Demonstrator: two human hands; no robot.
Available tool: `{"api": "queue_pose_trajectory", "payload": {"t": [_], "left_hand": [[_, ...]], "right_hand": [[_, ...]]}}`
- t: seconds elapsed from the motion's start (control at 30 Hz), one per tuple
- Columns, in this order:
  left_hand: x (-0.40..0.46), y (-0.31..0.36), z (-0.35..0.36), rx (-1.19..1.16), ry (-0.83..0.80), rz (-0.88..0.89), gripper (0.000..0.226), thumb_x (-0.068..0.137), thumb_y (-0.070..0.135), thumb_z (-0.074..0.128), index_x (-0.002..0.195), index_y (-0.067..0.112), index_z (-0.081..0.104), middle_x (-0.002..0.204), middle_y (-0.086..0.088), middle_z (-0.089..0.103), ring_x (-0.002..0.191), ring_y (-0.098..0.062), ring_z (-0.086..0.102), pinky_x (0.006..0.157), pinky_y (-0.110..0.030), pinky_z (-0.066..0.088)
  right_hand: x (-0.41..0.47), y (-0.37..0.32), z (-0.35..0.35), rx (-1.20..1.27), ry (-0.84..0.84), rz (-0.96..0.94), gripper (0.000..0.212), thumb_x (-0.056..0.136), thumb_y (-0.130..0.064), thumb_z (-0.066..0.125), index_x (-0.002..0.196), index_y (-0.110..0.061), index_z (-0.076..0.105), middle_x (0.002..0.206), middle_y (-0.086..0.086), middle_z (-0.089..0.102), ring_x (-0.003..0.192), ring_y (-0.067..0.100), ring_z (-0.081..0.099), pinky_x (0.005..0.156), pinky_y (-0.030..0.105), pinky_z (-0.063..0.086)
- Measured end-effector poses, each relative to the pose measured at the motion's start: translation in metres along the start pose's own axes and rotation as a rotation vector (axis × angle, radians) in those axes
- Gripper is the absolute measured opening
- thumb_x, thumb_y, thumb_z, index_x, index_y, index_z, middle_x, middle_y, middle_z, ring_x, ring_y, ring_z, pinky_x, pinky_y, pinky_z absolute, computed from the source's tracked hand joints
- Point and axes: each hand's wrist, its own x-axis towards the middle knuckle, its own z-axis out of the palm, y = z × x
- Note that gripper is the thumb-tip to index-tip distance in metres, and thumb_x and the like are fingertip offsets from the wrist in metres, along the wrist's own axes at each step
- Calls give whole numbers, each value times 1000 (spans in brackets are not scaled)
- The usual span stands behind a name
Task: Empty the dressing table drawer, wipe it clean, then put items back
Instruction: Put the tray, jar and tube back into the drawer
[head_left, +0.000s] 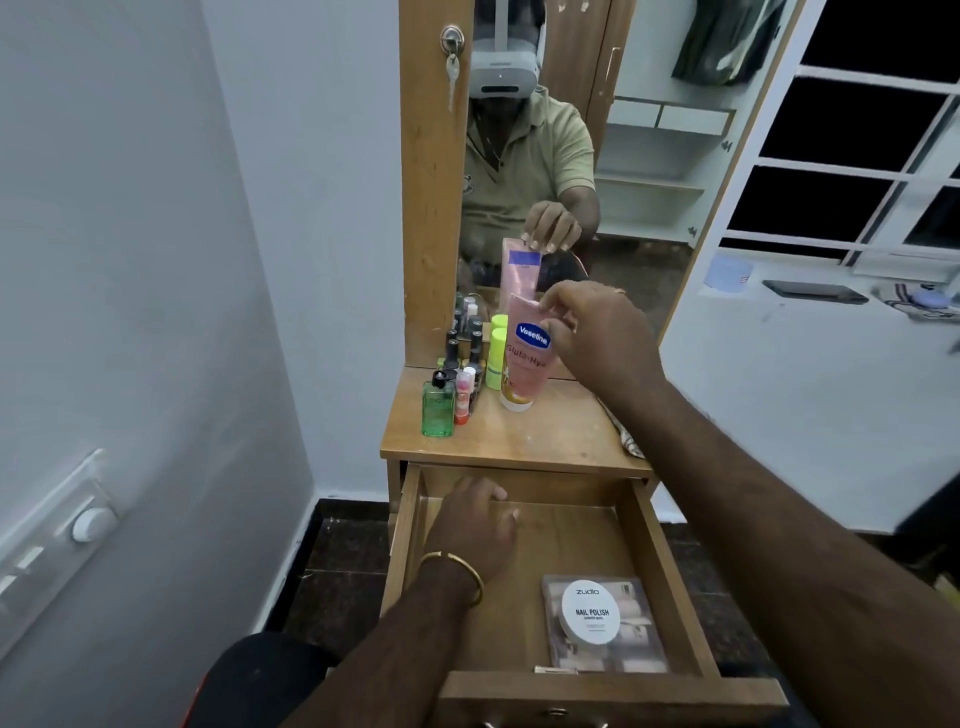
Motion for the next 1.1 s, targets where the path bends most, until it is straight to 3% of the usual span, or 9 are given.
{"api": "queue_pose_trajectory", "payload": {"t": [0.13, 0.3, 0.43, 0.53, 0.63, 0.77, 0.83, 0.97, 1.1], "left_hand": [[2, -1, 1, -47, -37, -17, 19, 88, 31, 65, 103, 22, 61, 110, 7, 58, 97, -8, 52, 75, -16, 30], [-3, 8, -3, -212, -1, -44, 24, 96, 41, 53, 114, 25, 55, 100, 13, 58, 88, 0, 53, 67, -2, 30], [-8, 16, -10, -428, 82, -81, 49, 97, 58, 31, 106, 22, 62, 79, 14, 60, 77, -7, 59, 59, -18, 35], [-6, 7, -5, -404, 130, -107, 59, 91, 64, 25, 101, 20, 63, 81, 6, 64, 82, -16, 64, 62, -25, 41], [-4, 0, -5, -357, 200, -149, 58, 93, 66, 26, 87, 19, 61, 78, 2, 65, 82, -20, 64, 73, -34, 50], [-4, -2, -5, -267, 156, -234, 62, 94, 62, 31, 82, 14, 69, 76, -2, 69, 75, -20, 64, 72, -32, 53], [-4, -4, -3, -133, 91, -236, 61, 97, 60, 32, 89, 15, 72, 85, -6, 73, 82, -24, 66, 75, -31, 53], [-4, -9, 2, -10, -29, -241, 54, 100, 53, 35, 102, 15, 73, 101, -8, 73, 94, -24, 65, 78, -26, 45], [0, -16, 10, 41, -171, -232, 45, 100, 48, 39, 110, 17, 69, 107, -4, 71, 96, -18, 64, 88, -30, 50]], "right_hand": [[-24, 1, -12, 158, -10, 86, 16, 90, -25, 69, 106, -20, 69, 104, -3, 71, 88, 11, 63, 69, 27, 57], [-68, 6, -31, 341, 104, 236, 17, 90, -25, 70, 106, -20, 69, 101, -9, 69, 83, 8, 64, 65, 14, 51], [-116, 15, -39, 612, 144, 449, 10, 87, -24, 74, 93, -27, 66, 91, -16, 69, 84, 2, 68, 59, 17, 55], [-147, 28, -27, 762, 169, 670, 10, 85, -16, 77, 86, -21, 68, 83, -5, 73, 77, 13, 72, 61, 30, 58], [-173, 37, -14, 879, 120, 834, 9, 85, -12, 76, 91, -13, 70, 86, 4, 74, 80, 18, 73, 56, 28, 57], [-200, 52, -2, 579, -129, 842, 11, 81, -14, 80, 85, -18, 70, 80, -1, 73, 77, 14, 71, 58, 33, 59], [-204, 58, 1, 381, -295, 786, 13, 80, -18, 80, 86, -22, 70, 87, -5, 72, 78, 8, 68, 63, 32, 60], [-194, 57, 15, 99, -586, 641, 38, 80, -32, 80, 113, -22, 64, 115, -3, 66, 91, 5, 60, 61, 14, 45], [-179, 55, 36, -65, -689, 567, 42, 84, -37, 74, 120, -19, 58, 117, 1, 64, 89, 9, 54, 74, 21, 48]]}}
